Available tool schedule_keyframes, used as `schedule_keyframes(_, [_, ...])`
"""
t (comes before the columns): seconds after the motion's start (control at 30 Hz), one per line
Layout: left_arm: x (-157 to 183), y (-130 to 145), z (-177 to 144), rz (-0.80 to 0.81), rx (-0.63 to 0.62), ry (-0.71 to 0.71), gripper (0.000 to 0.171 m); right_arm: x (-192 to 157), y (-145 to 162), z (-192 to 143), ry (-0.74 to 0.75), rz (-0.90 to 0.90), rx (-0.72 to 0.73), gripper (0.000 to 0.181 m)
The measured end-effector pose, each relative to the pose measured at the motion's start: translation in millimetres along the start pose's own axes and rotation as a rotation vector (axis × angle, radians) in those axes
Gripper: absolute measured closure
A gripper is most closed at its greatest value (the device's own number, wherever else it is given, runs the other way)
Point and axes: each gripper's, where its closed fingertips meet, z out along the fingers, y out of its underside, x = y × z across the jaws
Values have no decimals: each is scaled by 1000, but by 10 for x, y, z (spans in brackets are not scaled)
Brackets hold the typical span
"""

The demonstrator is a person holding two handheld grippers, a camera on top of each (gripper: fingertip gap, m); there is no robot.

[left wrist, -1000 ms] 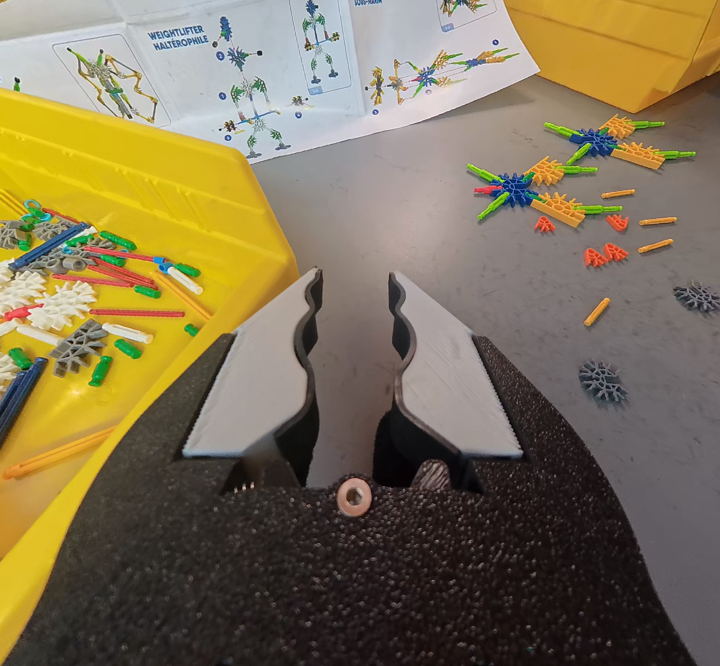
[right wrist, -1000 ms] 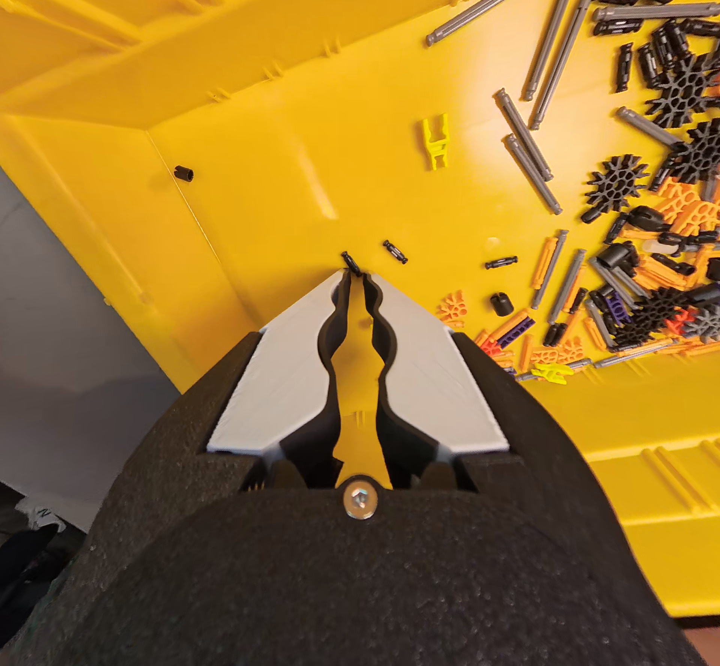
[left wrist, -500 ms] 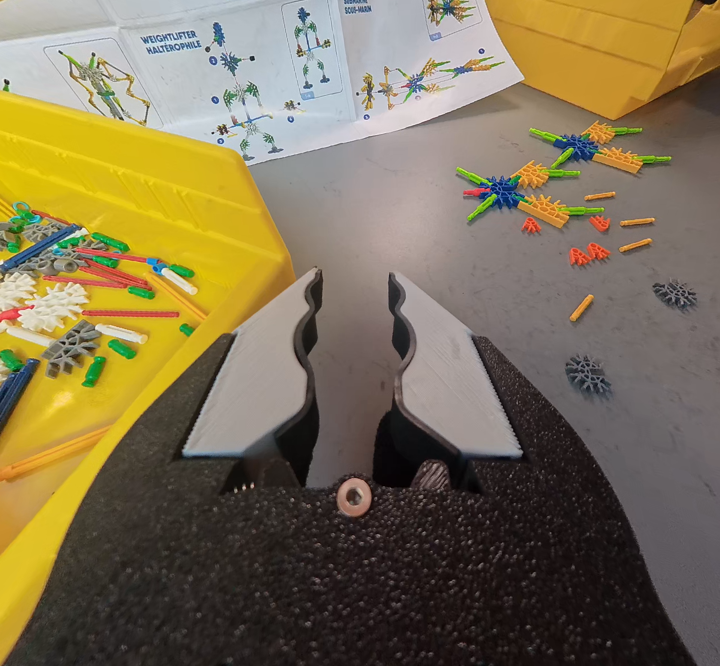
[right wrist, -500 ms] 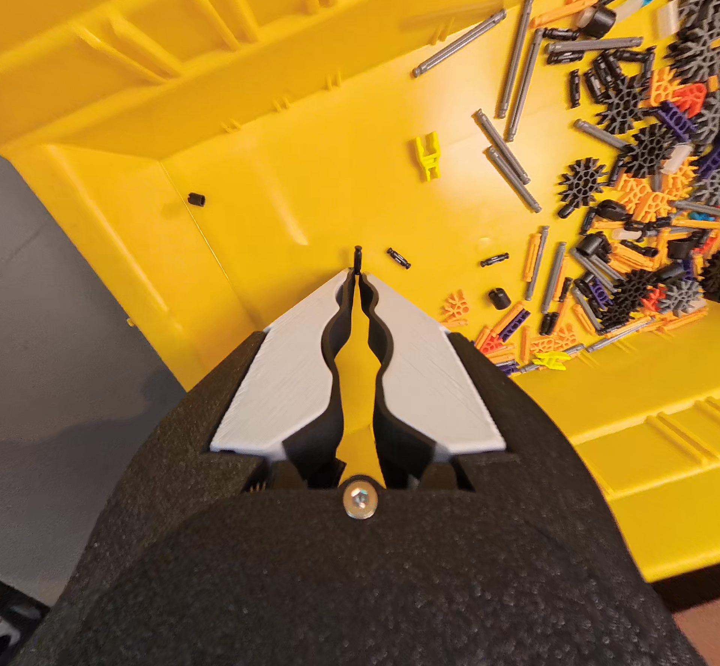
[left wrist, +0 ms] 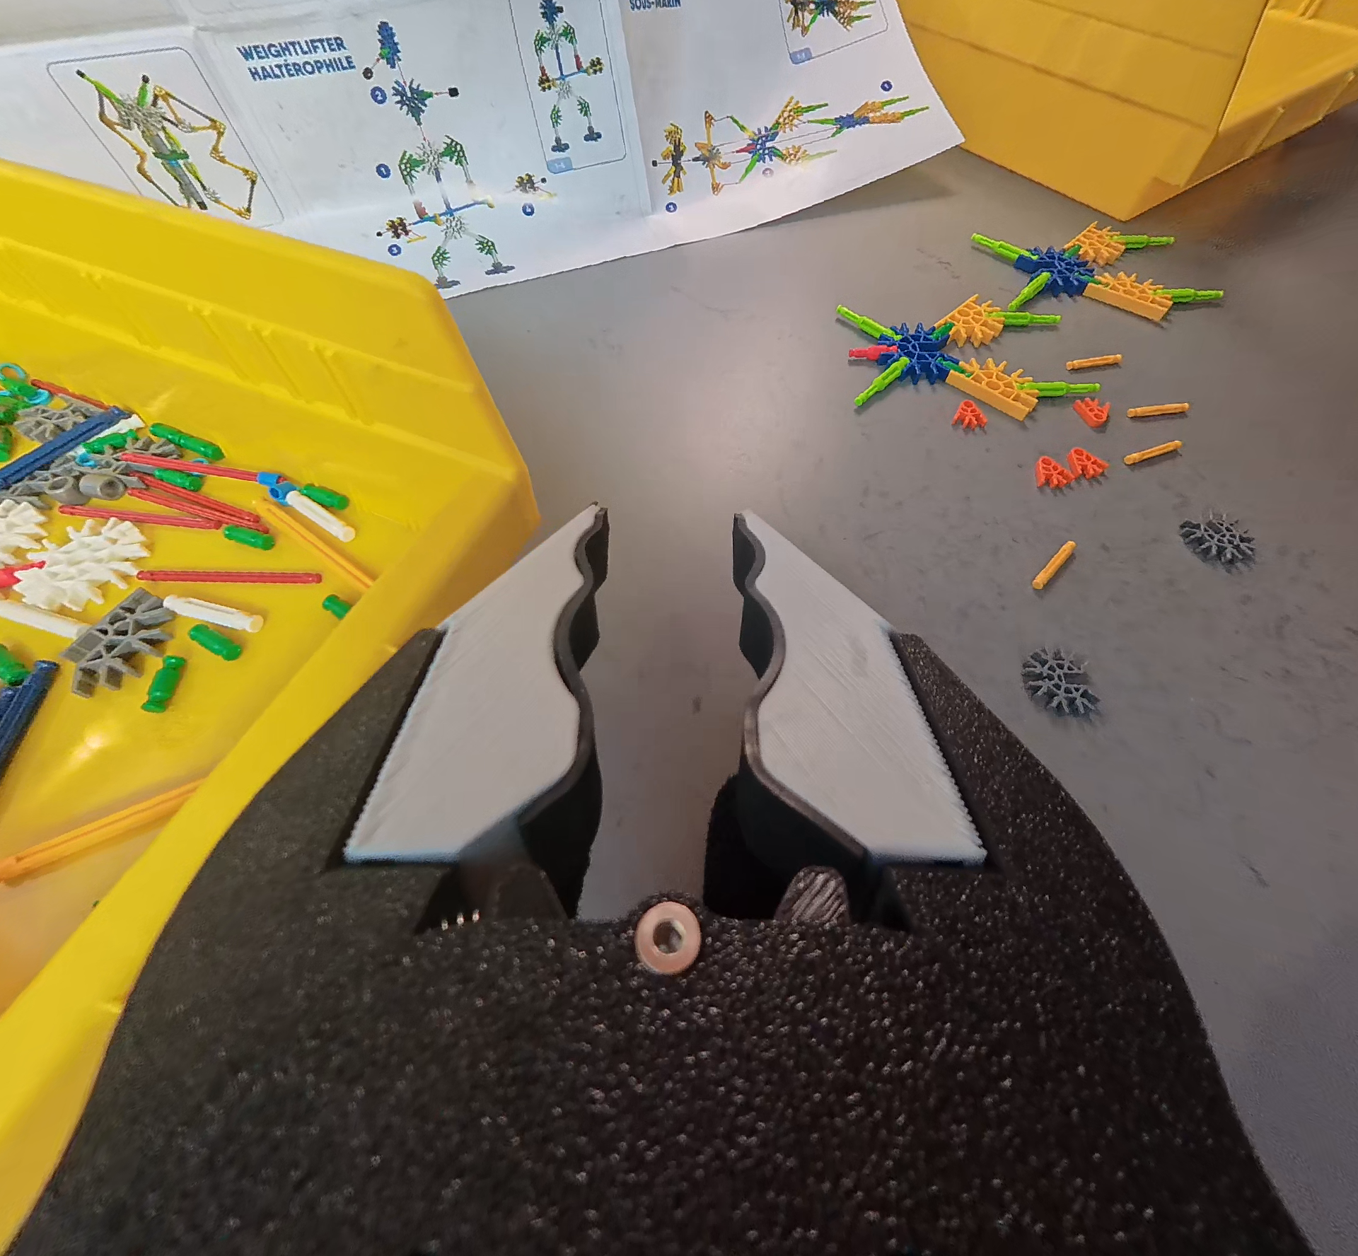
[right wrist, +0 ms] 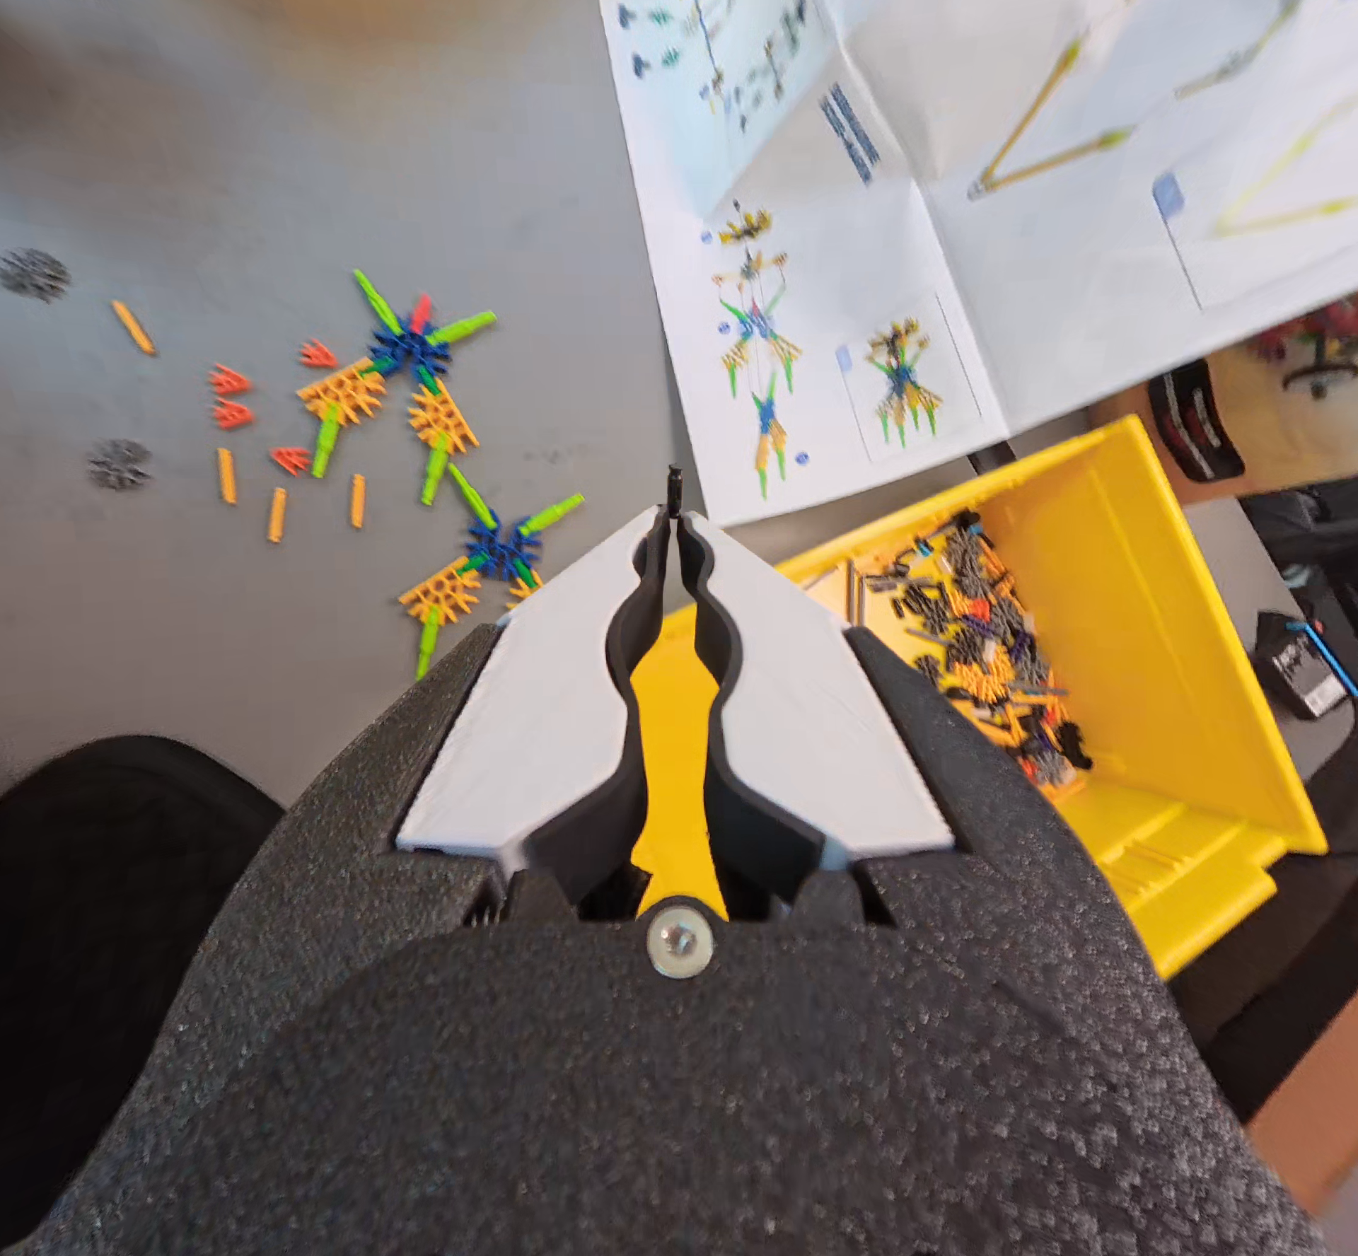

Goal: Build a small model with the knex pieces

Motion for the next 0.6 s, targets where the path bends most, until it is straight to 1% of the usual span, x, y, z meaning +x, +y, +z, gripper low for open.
schedule_keyframes(0.07, [12, -1, 1, -1, -1, 5, 138, -266, -287, 70, -48, -14, 42, 181])
schedule_keyframes(0.13, [24, 3, 3, -2, -3, 7, 138, -546, -491, 238, -94, -26, 58, 181])
schedule_keyframes(0.2, [24, 1, 2, 3, -2, 1, 138, -811, -604, 486, -138, -28, 47, 181])
schedule_keyframes(0.27, [-5, -23, -6, 2, 11, -21, 133, -1086, -677, 786, -200, -21, 34, 181])
schedule_keyframes(0.37, [-49, -62, -24, -10, 36, -43, 128, -1432, -692, 1264, -251, -28, -16, 181])
schedule_keyframes(0.43, [-76, -82, -37, -20, 49, -53, 126, -1628, -651, 1525, -269, -46, -66, 181])
schedule_keyframes(0.5, [-95, -104, -52, -26, 61, -59, 124, -1741, -605, 1703, -265, -72, -107, 181])
schedule_keyframes(0.6, [-94, -153, -83, -29, 82, -59, 123, -1794, -528, 1824, -256, -90, -161, 181])
